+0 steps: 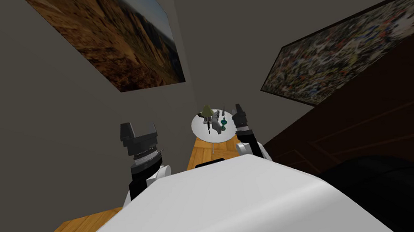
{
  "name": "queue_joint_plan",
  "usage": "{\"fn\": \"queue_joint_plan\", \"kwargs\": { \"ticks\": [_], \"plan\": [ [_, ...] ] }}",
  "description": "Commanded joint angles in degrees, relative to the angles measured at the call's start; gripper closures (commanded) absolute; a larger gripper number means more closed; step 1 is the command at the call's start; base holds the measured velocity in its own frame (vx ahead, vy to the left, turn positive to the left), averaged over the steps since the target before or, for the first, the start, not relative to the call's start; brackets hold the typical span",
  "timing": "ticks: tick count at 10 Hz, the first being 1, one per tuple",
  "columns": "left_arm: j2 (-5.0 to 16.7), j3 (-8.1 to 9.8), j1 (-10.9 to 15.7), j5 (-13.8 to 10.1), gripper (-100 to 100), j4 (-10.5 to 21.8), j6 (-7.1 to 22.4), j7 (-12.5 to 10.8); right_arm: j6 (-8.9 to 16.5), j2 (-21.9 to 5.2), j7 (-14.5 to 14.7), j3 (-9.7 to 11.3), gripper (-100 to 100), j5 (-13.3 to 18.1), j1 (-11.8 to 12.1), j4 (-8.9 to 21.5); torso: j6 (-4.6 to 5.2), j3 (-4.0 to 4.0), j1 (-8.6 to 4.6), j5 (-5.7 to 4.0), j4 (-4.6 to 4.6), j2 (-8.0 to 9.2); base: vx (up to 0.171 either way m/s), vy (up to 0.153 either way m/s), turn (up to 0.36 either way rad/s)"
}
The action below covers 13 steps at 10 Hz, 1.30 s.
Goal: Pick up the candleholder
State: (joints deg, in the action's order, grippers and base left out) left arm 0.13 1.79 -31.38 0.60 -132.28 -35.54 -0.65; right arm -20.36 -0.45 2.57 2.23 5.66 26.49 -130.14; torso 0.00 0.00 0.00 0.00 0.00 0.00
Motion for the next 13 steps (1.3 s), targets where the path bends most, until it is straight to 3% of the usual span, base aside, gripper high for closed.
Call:
{"fn": "queue_joint_plan", "kwargs": {
  "ticks": [1, 7, 13],
  "plan": [
    [0.00, 0.00, 0.00, 0.00, 0, 0.00, 0.00, 0.00, 0.61, -1.66, 0.62, 0.18, -100, 1.02, -1.36, 1.41, 0.00, 0.00, 0.00, 0.00, 0.00, 0.00, -0.029, 0.034, -0.043],
    [-0.01, -0.01, 0.00, 0.00, 0, 0.00, 0.00, 0.00, 4.08, -5.45, 3.97, 1.14, -100, 7.05, -7.79, 9.33, 0.00, 0.09, 0.28, 0.06, 0.04, 0.16, -0.054, 0.077, -0.057],
    [0.00, 0.00, 0.00, 0.00, 0, 0.00, 0.00, 0.00, 7.18, -6.78, 6.84, 2.08, -100, 12.64, -12.73, 16.75, 0.00, 0.02, 0.19, 0.05, 0.01, 0.02, -0.021, 0.052, -0.043]
  ]
}}
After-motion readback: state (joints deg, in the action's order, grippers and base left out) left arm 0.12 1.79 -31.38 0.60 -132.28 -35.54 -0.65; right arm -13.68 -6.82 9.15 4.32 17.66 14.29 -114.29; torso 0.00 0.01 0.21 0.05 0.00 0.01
